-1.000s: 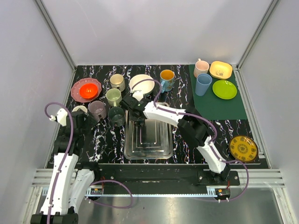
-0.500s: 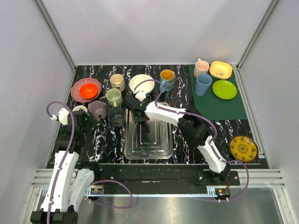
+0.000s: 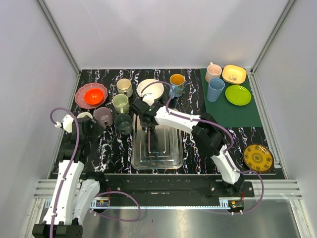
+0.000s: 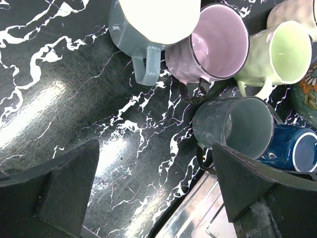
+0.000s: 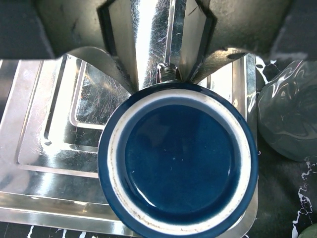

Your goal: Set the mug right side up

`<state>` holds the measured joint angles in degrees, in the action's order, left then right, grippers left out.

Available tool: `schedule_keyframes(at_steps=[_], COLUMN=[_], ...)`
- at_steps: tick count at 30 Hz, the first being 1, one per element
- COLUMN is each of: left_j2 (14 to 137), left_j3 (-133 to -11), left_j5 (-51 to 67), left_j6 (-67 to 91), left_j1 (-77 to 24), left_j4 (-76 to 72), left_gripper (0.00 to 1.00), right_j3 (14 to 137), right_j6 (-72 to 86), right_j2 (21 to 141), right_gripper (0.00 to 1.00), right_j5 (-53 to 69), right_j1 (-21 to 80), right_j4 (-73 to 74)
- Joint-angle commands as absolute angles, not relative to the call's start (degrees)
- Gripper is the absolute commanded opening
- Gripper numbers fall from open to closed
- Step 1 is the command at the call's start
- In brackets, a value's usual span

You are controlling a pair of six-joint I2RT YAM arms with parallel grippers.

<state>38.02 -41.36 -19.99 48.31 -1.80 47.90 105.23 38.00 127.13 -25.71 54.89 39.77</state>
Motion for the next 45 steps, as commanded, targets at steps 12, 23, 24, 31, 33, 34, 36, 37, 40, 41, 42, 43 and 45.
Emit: schedule_keyframes(at_steps=[12,23,24,31,33,34,36,37,40,41,42,43,45], left_j2=[36.7,30.9,29.0,27.7,27.2,27.3,27.9,28.5,30.8,31.7,34.6,36.5,41.9], left_j3=[-40.2,-43.4,-43.5,-36.9,-35.1,-34.8,-33.7,-33.2,-31.7,-30.8,-31.1,-31.9,-34.4], left_j5=[-15.8,-2.9,-0.5,33.5,37.6,39.0,42.6,42.9,41.3,39.9,38.9,38.0,36.7], left_j6=[46.9,44.8,44.9,54.7,57.2,58.1,61.8,62.7,64.9,65.9,65.8,64.9,62.1], left_j1=[-2.0,-2.5,-2.5,-4.0,-4.7,-4.7,-5.4,-6.2,-12.5,-14.6,-18.9,-21.2,-26.4], left_j4=[43.9,41.8,41.0,20.1,12.3,9.6,0.2,-3.5,-15.5,-23.4,-24.9,-24.9,-24.0], left_gripper=[0.88,0.87,0.87,0.98,0.99,0.99,0.99,0.99,0.99,0.99,0.99,0.99,0.95], right_j3=[105.7,79.6,77.9,59.3,58.3,57.3,55.6,54.0,51.9,51.5,51.3,51.1,50.1], right_j6=[36.3,37.5,38.0,46.0,47.1,47.8,49.2,50.9,54.1,54.7,55.2,56.2,57.3], right_j2=[123.0,87.6,85.0,66.3,64.2,63.6,61.9,61.7,62.0,62.8,63.2,63.5,64.0], right_gripper=[0.00,0.00,0.00,0.00,0.00,0.00,0.00,0.00,0.00,0.00,0.00,0.00,0.00], right_j5=[-27.0,-21.0,-19.4,7.7,11.9,13.4,17.1,18.3,21.5,22.2,22.9,23.2,23.7], right_j1=[54.2,53.6,53.3,45.8,44.4,44.2,42.9,42.3,40.7,40.5,40.2,40.0,39.9], right_j4=[38.9,26.0,24.7,-3.5,-6.3,-9.5,-14.1,-18.2,-25.4,-26.8,-27.7,-29.5,-32.9])
